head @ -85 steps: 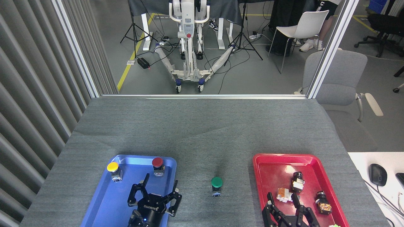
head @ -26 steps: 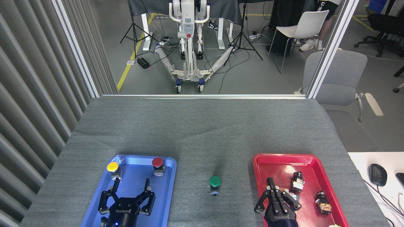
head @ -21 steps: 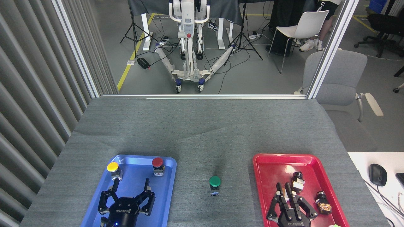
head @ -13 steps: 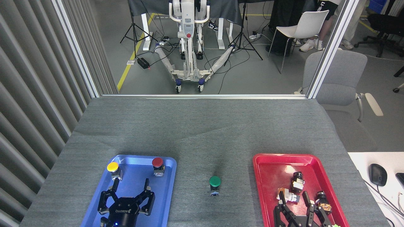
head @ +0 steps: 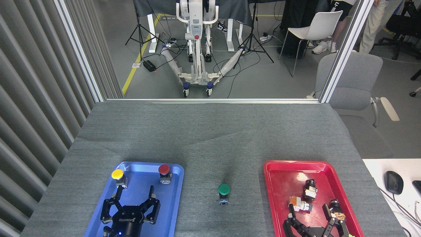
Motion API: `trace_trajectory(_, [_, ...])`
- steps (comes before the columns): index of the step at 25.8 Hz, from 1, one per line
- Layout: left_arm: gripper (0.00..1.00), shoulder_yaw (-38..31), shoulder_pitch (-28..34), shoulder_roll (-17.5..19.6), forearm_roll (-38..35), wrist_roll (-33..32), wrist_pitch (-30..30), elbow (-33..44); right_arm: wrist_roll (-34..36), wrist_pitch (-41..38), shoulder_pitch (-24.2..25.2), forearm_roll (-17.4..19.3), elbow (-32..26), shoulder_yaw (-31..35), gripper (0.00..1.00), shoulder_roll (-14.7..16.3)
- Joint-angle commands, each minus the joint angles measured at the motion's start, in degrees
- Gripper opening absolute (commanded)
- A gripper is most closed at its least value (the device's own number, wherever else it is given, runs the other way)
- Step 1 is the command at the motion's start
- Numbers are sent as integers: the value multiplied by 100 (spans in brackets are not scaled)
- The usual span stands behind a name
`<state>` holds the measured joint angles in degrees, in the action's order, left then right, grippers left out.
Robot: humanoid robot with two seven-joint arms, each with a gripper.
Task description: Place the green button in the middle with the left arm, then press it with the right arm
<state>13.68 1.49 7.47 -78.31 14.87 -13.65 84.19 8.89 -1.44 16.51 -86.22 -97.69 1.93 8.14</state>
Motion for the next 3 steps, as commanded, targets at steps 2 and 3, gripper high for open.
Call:
trace_trajectory(2, [100,-5,0,0,0,-28,20,1,-1,3,1,0,-4,1,100,4])
trace_trajectory(3, [100,-5,0,0,0,-28,29,1,17,3,1,0,-4,1,100,4])
